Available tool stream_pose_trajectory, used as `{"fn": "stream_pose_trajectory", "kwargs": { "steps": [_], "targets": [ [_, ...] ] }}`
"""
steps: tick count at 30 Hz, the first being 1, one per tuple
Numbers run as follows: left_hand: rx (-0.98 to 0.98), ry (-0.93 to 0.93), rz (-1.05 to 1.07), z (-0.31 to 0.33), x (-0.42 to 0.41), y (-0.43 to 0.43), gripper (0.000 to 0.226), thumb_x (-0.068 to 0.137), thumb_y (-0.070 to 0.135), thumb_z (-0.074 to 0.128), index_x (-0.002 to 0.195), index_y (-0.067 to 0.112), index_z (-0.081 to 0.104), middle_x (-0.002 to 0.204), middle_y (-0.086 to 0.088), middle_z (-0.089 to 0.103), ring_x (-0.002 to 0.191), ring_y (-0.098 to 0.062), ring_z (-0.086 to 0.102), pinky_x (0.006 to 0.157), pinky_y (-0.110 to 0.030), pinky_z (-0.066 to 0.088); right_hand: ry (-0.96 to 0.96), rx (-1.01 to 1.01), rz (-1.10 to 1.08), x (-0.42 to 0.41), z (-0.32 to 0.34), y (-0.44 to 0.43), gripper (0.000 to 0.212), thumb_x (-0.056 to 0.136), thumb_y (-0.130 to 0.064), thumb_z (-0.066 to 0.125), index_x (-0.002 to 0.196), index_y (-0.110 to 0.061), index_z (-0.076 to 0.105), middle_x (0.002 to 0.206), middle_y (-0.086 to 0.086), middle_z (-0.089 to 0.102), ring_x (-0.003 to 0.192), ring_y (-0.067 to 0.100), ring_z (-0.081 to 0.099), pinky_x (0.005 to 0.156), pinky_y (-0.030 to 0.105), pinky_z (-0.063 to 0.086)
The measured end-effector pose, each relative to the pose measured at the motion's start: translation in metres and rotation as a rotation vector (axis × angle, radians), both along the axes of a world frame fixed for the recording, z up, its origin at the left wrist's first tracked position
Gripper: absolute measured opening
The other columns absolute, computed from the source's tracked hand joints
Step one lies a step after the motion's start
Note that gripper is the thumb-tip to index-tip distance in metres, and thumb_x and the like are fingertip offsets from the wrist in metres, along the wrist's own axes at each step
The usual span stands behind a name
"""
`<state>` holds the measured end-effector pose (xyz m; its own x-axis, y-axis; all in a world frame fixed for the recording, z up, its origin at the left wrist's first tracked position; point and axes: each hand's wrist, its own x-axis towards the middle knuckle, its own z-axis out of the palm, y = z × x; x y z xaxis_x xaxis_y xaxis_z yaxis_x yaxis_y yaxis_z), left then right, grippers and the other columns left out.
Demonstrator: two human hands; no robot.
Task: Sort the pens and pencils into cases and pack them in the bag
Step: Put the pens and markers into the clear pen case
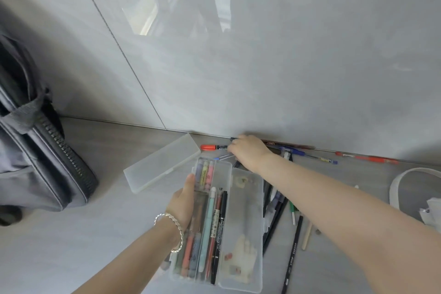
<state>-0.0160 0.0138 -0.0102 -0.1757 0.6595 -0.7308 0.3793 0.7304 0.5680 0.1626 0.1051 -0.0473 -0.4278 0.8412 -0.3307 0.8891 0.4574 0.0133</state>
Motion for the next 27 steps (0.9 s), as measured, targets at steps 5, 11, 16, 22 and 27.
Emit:
{"fn": "stream_pose_trajectory", "kwargs": {
  "steps": [5,11,16,22,27],
  "targets": [
    [0.024,0.021,-0.027,-0.003,-0.003,0.005,0.071,0.094,0.054,0.018,0.088,-0.002,0.060,0.053,-0.005,0.043,0.052,-0.018,0.038,0.069,-0.030,0.035,-0.020,0.023,0.076,-0.004,-0.004,0.002,0.026,0.083,0.007,0.045,0.104,-0.005,0.055,0.112,0.010,0.054,0.107,0.031,0.048,0.080,0.035,0.035],
    [-0.002,-0.007,-0.054,-0.003,-0.003,0.008,0.077,0.094,0.054,0.017,0.110,-0.007,0.061,0.064,-0.016,0.055,0.063,-0.025,0.054,0.081,-0.038,0.042,0.156,-0.039,-0.373,0.010,0.002,-0.014,0.023,0.090,-0.017,0.049,0.107,-0.001,0.052,0.112,0.016,0.045,0.090,0.035,0.056,0.065,0.037,0.041],
    [0.017,-0.001,-0.086,-0.005,0.001,0.003,0.071,0.095,0.053,0.016,0.094,0.000,0.063,0.053,-0.001,0.039,0.057,-0.019,0.042,0.075,-0.030,0.036,0.154,-0.121,-0.477,0.020,-0.007,-0.024,0.048,0.086,-0.038,0.057,0.122,-0.008,0.047,0.117,0.014,0.050,0.104,0.030,0.053,0.079,0.037,0.047],
    [0.009,0.006,-0.040,-0.006,0.000,-0.002,0.074,0.095,0.054,0.018,0.128,-0.003,0.051,0.104,-0.022,0.062,0.104,-0.034,0.056,0.098,-0.036,0.039,0.238,-0.073,-0.516,0.025,0.000,-0.028,0.041,0.080,-0.036,0.063,0.112,-0.012,0.053,0.106,0.008,0.056,0.099,0.026,0.055,0.073,0.032,0.045],
    [-0.100,-0.176,0.136,-0.005,0.003,-0.004,0.081,0.091,0.062,0.025,0.131,-0.004,0.047,0.134,-0.026,0.050,0.091,-0.035,0.060,0.080,-0.038,0.049,0.798,0.014,-0.664,0.008,0.059,-0.062,0.032,0.073,-0.033,0.073,0.095,-0.013,0.059,0.075,-0.005,0.056,0.070,0.015,0.050,0.064,0.032,0.041]
  ]
}}
